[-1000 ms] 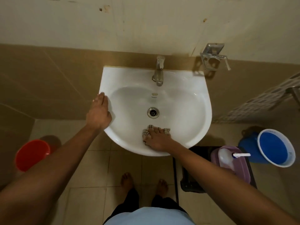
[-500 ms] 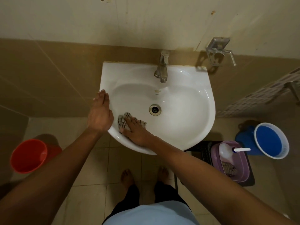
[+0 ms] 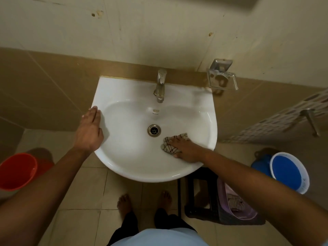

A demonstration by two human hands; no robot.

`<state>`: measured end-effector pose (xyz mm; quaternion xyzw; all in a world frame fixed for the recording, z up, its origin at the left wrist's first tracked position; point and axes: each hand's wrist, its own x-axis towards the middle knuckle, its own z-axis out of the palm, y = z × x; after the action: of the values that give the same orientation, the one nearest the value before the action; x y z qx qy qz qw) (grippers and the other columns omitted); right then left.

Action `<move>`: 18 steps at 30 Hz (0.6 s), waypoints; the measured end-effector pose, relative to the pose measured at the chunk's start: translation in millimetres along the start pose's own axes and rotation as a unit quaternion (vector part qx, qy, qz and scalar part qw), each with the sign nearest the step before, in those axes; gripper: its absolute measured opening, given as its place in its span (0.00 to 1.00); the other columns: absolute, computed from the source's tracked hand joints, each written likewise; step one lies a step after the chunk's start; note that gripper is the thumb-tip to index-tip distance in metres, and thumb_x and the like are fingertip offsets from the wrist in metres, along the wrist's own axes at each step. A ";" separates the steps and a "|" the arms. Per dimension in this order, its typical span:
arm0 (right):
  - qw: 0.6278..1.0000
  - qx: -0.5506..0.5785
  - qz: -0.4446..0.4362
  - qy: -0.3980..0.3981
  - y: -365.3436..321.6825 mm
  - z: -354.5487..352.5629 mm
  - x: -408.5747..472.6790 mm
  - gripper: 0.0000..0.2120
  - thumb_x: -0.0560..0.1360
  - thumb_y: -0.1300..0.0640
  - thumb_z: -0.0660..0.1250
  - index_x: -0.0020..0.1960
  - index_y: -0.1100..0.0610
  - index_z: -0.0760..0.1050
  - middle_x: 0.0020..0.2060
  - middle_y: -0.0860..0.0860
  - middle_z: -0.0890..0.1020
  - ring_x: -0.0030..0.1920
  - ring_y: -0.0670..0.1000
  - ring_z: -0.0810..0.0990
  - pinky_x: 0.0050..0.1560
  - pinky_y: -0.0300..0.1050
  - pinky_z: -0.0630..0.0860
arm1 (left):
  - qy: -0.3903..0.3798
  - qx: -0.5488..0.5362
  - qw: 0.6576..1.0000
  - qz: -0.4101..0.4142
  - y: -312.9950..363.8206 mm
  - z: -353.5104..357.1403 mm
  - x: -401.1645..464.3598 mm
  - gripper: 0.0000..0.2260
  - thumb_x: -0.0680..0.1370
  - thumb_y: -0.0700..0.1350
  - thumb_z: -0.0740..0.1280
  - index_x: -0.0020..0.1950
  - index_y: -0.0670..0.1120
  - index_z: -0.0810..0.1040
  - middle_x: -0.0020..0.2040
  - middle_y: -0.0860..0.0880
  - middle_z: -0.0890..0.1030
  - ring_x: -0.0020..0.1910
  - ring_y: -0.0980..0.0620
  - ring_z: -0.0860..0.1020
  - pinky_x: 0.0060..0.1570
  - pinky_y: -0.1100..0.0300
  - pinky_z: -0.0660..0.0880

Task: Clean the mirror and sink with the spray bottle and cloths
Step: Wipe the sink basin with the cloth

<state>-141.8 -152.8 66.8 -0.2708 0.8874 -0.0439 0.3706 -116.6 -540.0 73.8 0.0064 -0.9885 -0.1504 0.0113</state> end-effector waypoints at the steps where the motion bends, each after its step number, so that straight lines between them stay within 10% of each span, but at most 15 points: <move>1: 0.999 -0.045 -0.005 0.005 13.1 -8.1 1.5 0.31 0.82 0.50 0.59 0.81 0.49 0.49 0.81 0.50 0.49 0.80 0.54 0.45 0.77 0.53 0.42 | -0.001 0.000 1.000 -0.005 0.7 0.9 -0.3 0.29 0.73 0.32 0.64 0.74 0.32 0.62 0.75 0.33 0.62 0.75 0.35 0.59 0.74 0.41 0.57; 10: 0.964 -0.260 -0.013 0.055 48.6 -52.0 21.2 0.30 0.81 0.64 0.52 0.81 0.53 0.49 0.80 0.51 0.51 0.80 0.54 0.45 0.76 0.53 0.35 | 0.001 -0.001 1.000 -0.016 0.1 3.6 -0.6 0.28 0.75 0.36 0.60 0.75 0.35 0.61 0.77 0.36 0.60 0.76 0.37 0.57 0.75 0.43 0.54; 15: 0.979 0.091 0.074 0.164 5.7 -3.5 7.5 0.26 0.80 0.62 0.60 0.77 0.54 0.61 0.75 0.55 0.67 0.75 0.58 0.64 0.75 0.51 0.58 | -0.001 -0.003 1.000 -0.026 4.2 0.0 3.4 0.30 0.71 0.40 0.55 0.73 0.32 0.63 0.75 0.34 0.63 0.74 0.35 0.60 0.75 0.42 0.57; 18: 0.833 0.436 0.188 0.284 -25.0 -3.9 10.3 0.17 0.81 0.59 0.60 0.70 0.58 0.71 0.60 0.56 0.80 0.59 0.57 0.78 0.59 0.48 0.74 | -0.002 -0.009 1.000 -0.023 5.6 -1.0 4.0 0.29 0.72 0.38 0.58 0.73 0.31 0.63 0.74 0.33 0.63 0.74 0.34 0.60 0.74 0.41 0.57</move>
<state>-139.3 -179.8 70.1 0.1154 0.8760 -0.4311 0.1831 -120.6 -535.0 76.5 0.0286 -0.9868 -0.1596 0.0056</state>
